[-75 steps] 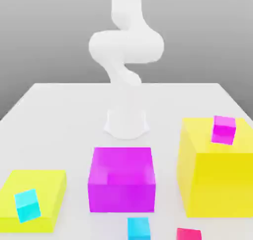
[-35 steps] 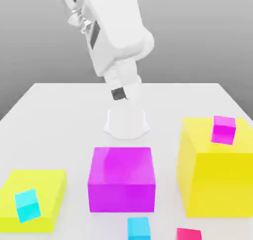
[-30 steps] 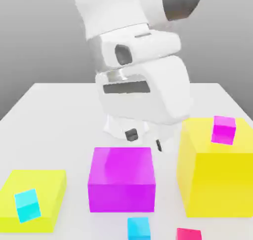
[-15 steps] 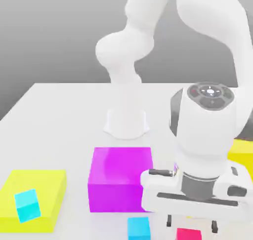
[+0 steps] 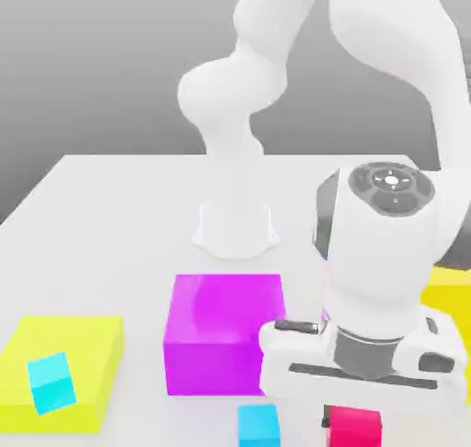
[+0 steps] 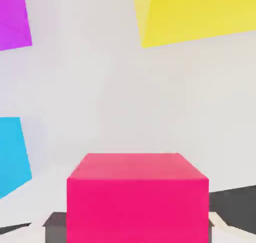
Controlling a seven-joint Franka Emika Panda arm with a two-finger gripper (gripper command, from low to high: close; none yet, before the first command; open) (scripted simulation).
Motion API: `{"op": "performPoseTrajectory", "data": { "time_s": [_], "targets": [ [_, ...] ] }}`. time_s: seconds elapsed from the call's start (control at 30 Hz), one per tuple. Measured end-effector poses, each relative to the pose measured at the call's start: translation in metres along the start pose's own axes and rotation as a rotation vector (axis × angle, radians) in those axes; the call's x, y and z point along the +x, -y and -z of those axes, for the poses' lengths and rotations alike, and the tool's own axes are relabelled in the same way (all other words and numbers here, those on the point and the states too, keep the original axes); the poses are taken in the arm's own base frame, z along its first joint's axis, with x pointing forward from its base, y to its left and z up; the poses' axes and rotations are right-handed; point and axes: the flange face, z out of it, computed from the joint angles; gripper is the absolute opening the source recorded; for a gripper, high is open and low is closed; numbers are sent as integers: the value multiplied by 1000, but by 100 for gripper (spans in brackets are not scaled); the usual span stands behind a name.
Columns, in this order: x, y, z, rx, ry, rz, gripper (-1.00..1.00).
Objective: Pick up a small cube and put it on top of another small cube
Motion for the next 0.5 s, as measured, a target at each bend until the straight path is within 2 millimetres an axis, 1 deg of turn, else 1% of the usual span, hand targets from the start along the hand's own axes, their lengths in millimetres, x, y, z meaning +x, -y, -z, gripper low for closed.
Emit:
{"op": "performPoseTrajectory", "data": {
  "time_s": [0.1, 0.23, 0.37, 0.5],
  "targets": [
    [-49, 21, 18, 12, -8, -242, -100],
    [-111, 56, 39, 21, -16, -580, -100],
    [-167, 98, 57, 20, -18, -927, -100],
    [-216, 145, 74, 6, -14, -1275, -100]
  ]
}}
